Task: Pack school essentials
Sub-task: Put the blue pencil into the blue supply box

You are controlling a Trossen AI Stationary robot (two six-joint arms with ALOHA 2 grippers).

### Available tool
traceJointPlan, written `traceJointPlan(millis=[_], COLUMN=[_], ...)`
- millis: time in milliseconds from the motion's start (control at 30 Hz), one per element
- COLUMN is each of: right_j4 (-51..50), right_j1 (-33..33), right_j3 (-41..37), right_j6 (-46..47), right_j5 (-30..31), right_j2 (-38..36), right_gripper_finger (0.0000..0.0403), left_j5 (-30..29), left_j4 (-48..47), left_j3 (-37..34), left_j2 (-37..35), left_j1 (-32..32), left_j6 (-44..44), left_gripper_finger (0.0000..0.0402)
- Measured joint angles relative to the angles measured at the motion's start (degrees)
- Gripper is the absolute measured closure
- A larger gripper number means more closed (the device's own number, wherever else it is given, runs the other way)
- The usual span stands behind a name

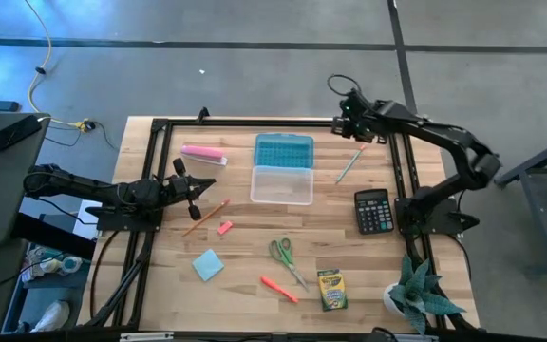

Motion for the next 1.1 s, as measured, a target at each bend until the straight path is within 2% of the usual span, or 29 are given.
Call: traceJointPlan(millis=[233,333,567,867,1100], right_j4=[0.09,-0.40,-1.14,-3.33,-2.70], right_j1=[-5.55,-6.40,-6.49,-6.50,-7.45], right_j3=[0.00,0.00,0.00,-0.04,-0.04], right_j6=[3.76,5.97,10.33,17.90,20.00], right_j5=[-4.74,-4.90,-3.92,0.13,0.75], right_j2=[6.58,8.11,11.35,15.79,17.84], right_gripper_finger=[0.0250,0.0250,0.0250,0.0250,0.0250], left_j5=[0.24,0.24,0.25,0.26,0.26], left_j4=[0.00,0.00,0.00,0.00,-0.02], left_j3=[0.01,-0.01,0.00,-0.01,-0.01], left_j2=[-0.01,-0.01,-0.01,-0.01,-0.01], left_j1=[0.00,0.01,0.01,0.02,0.02], left_j6=[-0.17,-0.17,-0.17,-1.46,-1.49], left_gripper_finger=[0.0401,0.0401,0.0401,0.0401,0.0401])
